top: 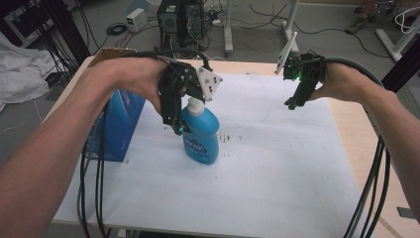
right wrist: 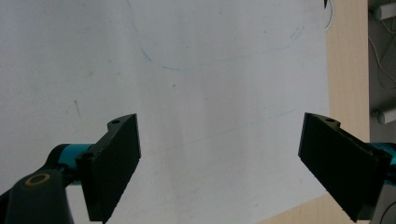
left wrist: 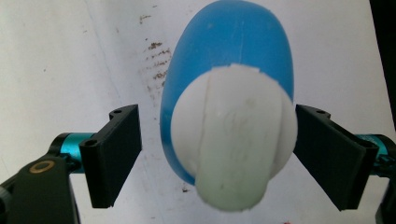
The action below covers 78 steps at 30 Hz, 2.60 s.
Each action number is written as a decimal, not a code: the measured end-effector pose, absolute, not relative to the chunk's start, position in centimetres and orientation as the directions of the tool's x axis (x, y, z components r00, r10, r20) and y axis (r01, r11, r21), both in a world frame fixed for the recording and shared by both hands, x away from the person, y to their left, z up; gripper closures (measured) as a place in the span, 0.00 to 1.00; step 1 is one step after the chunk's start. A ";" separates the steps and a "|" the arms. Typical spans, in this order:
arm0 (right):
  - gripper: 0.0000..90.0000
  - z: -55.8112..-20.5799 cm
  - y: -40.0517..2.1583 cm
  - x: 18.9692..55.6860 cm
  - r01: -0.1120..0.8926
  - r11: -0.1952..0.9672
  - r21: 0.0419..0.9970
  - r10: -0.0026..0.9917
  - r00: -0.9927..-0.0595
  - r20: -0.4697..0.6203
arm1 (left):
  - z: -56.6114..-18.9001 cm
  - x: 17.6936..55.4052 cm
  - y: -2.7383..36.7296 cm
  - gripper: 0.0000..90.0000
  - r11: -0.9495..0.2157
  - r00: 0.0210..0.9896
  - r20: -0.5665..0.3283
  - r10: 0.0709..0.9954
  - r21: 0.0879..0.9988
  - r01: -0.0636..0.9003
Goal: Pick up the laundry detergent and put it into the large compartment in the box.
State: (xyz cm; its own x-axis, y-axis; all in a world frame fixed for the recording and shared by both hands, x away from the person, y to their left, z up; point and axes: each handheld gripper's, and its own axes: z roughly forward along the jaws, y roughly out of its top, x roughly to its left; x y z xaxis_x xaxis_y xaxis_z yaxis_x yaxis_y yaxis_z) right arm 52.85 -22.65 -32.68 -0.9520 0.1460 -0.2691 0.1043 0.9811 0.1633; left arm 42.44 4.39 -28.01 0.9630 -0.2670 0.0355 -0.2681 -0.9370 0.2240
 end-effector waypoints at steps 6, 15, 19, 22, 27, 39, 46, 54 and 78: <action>0.13 -32.8 -22.8 52.8 0.108 0.981 0.162 0.149 -0.952 -0.268 | -28.3 42.5 3.7 0.19 -0.930 0.953 0.027 -0.300 0.215 -0.299; 0.13 -32.8 -23.0 52.8 0.113 0.980 0.163 0.154 -0.952 -0.266 | -28.4 42.5 3.2 0.21 -0.924 0.945 0.015 -0.326 0.209 -0.321; 0.13 -32.9 -23.0 52.8 0.116 0.981 0.155 0.155 -0.952 -0.265 | -28.4 42.5 3.2 0.23 -0.923 0.945 0.006 -0.328 0.208 -0.322; 0.13 -32.9 -22.9 52.8 0.113 0.981 0.156 0.152 -0.952 -0.266 | -28.4 42.6 3.2 0.25 -0.923 0.943 0.002 -0.334 0.203 -0.328; 0.13 -33.0 -22.8 52.8 0.107 0.983 0.148 0.144 -0.954 -0.265 | -28.6 42.6 3.0 0.27 -0.923 0.942 -0.003 -0.336 0.199 -0.329; 0.13 -33.0 -23.0 52.8 0.115 0.982 0.151 0.152 -0.952 -0.266 | -28.6 42.6 2.7 0.32 -0.920 0.938 -0.004 -0.348 0.192 -0.341; 0.13 -33.0 -23.0 52.8 0.116 0.982 0.152 0.153 -0.952 -0.265 | -28.4 42.5 2.4 0.34 -0.920 0.936 0.000 -0.352 0.186 -0.346; 0.13 -33.0 -23.1 52.8 0.120 0.982 0.148 0.156 -0.952 -0.264 | -28.5 42.5 2.4 0.36 -0.924 0.937 -0.012 -0.348 0.173 -0.341; 0.13 -32.8 -23.3 52.4 0.120 0.980 0.156 0.159 -0.950 -0.269 | -27.6 42.6 2.3 0.42 -0.947 0.957 -0.015 -0.289 0.150 -0.284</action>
